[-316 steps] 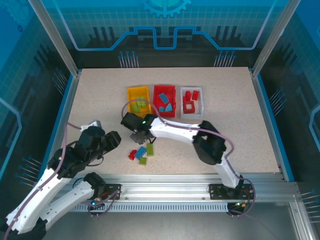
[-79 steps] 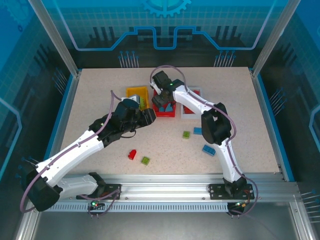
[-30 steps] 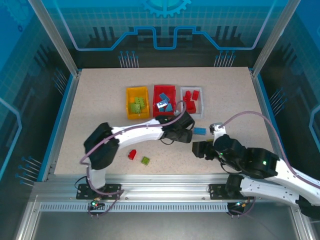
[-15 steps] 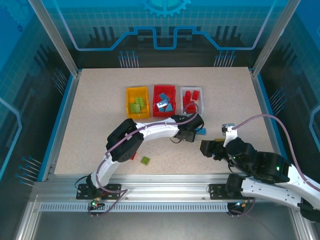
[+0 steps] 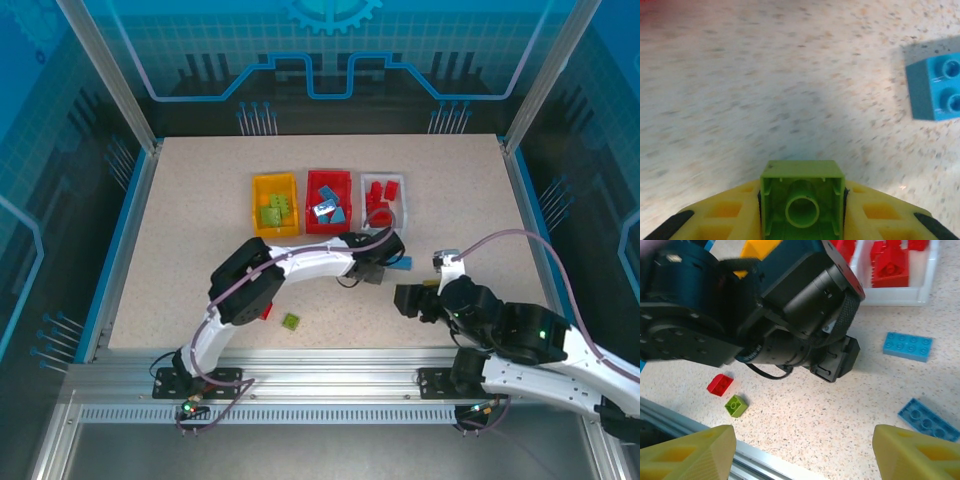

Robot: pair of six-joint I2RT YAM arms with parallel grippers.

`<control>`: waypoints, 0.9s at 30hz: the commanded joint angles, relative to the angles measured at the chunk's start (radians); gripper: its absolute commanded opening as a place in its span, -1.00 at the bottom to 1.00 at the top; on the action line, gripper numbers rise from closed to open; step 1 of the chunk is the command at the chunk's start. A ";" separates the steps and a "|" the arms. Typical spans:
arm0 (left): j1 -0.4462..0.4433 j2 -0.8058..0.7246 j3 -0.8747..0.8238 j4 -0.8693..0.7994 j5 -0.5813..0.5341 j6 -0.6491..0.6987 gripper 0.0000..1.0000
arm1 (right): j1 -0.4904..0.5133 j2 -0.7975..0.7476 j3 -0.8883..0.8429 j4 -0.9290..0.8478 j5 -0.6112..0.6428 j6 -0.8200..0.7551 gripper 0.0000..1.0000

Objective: Sort the legos into containers by color

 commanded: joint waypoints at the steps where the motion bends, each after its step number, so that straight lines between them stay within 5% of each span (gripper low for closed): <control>1: 0.095 -0.215 -0.077 -0.033 -0.039 -0.012 -0.34 | 0.011 0.109 0.008 0.159 -0.095 -0.102 0.47; 7: 0.357 -0.380 -0.156 -0.059 0.019 0.073 -0.34 | -0.011 0.298 0.076 0.352 -0.180 -0.188 0.47; 14: 0.581 -0.237 -0.023 -0.023 0.068 0.190 -0.31 | -0.095 0.434 0.145 0.472 -0.278 -0.227 0.47; 21: 0.658 -0.012 0.207 -0.068 0.102 0.200 -0.22 | -0.124 0.488 0.158 0.496 -0.317 -0.221 0.46; 27: 0.660 0.024 0.239 -0.107 0.110 0.190 0.11 | -0.141 0.486 0.104 0.508 -0.342 -0.193 0.47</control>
